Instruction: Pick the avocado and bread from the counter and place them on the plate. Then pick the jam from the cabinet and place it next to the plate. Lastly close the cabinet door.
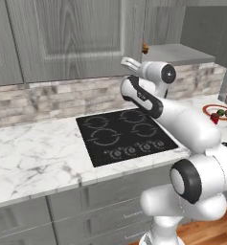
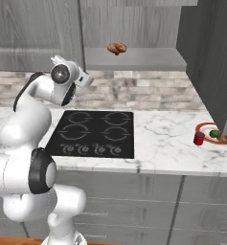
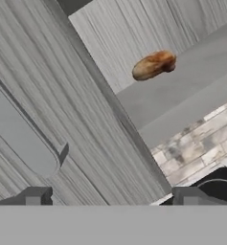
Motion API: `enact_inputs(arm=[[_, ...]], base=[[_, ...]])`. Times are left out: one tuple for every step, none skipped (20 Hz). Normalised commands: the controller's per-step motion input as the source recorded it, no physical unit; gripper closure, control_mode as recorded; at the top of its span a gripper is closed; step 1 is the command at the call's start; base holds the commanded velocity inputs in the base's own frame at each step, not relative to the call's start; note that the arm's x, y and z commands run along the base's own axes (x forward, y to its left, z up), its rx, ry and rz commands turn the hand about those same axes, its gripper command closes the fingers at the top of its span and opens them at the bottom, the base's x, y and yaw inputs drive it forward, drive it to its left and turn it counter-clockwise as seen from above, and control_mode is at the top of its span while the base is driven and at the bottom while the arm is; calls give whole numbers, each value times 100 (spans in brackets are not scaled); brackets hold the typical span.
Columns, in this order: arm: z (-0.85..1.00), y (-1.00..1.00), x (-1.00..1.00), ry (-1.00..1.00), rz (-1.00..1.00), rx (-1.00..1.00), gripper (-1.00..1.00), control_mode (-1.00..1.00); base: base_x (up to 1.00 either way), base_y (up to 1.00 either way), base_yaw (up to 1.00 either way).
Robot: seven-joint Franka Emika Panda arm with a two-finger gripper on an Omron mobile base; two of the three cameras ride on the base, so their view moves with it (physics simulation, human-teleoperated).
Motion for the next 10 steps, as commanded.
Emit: enact_inputs(arm=[[-21, 0, 68, 0, -3, -4, -100, -100], [-23, 0, 71, 0, -3, -4, -100, -100], [-26, 0, 72, 0, -2, -5, -100, -100], [-29, 0, 66, 0, -2, -6, -100, -100], [-30, 0, 59, -1, -1, -5, -100, -100], [-30, 0, 54, -1, 0, -5, -100, -100], [-28, 0, 50, -1, 0, -5, -100, -100], [-27, 0, 48, 0, 0, -4, -100, -100], [-26, 0, 47, 0, 0, -4, -100, -100], [-25, 0, 47, 0, 0, -5, -100, -100]], base=[[0, 0, 0], [0, 0, 0], [0, 0, 0], [0, 0, 0], [0, 0, 0], [0, 0, 0], [0, 0, 0], [0, 0, 0], [0, 0, 0], [0, 0, 0]])
